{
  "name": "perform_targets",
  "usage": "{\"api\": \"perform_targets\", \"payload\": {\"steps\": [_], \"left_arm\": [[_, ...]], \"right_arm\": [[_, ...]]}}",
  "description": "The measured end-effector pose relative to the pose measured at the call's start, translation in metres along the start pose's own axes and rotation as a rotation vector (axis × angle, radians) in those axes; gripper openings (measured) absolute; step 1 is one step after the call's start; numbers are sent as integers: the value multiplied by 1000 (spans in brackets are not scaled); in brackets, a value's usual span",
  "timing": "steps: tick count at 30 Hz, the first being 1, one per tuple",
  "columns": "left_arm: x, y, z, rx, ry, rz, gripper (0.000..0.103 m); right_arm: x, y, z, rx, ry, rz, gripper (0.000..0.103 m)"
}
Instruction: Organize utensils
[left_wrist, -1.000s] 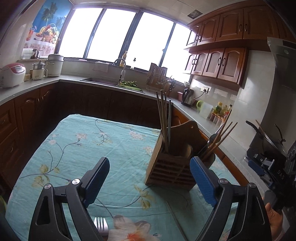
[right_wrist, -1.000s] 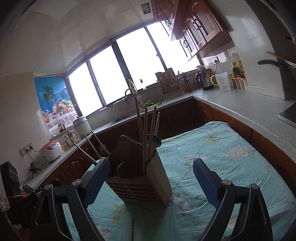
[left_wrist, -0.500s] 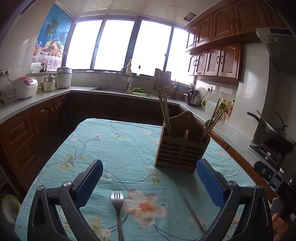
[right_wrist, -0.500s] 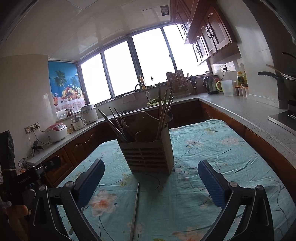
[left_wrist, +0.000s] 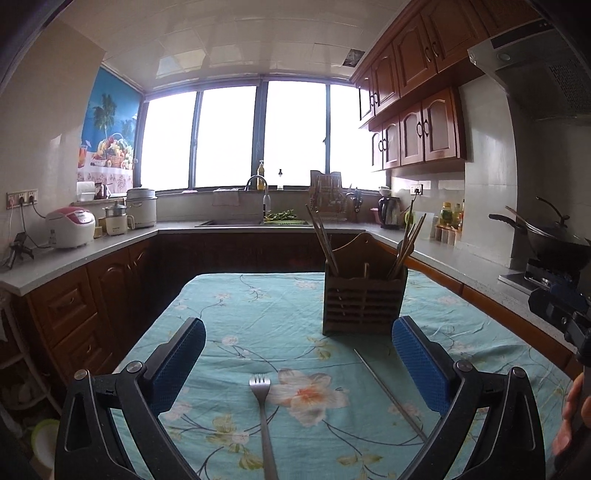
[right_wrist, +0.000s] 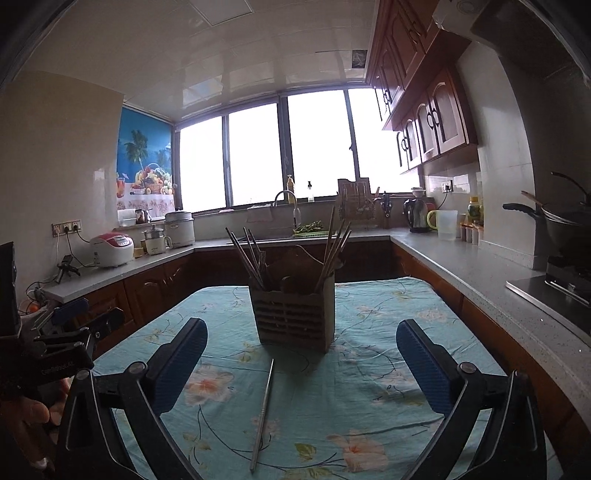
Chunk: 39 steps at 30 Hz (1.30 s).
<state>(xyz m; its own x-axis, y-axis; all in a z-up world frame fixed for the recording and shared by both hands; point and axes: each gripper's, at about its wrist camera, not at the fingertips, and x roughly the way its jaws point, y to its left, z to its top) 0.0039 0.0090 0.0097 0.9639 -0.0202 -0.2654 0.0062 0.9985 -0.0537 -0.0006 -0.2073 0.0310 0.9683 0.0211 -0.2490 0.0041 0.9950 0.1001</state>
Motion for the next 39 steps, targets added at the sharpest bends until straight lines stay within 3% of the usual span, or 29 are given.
{"api": "perform_targets", "payload": {"steps": [5,14,31,39], "left_arm": [[5,5,-25,-18,67,17,102],[2,7,-32,-1,106,29,102],[-4,11,-40,15,74,51,102],[-7,12,-47,21,54,42,102]], "right_arm": [[1,-1,-31,22,27,-30,103],[-1,5,-51,21,75,-16,103],[-13,-5,-61,31,66,-26,103],[-26,0,-62,9,4,-17,103]]}}
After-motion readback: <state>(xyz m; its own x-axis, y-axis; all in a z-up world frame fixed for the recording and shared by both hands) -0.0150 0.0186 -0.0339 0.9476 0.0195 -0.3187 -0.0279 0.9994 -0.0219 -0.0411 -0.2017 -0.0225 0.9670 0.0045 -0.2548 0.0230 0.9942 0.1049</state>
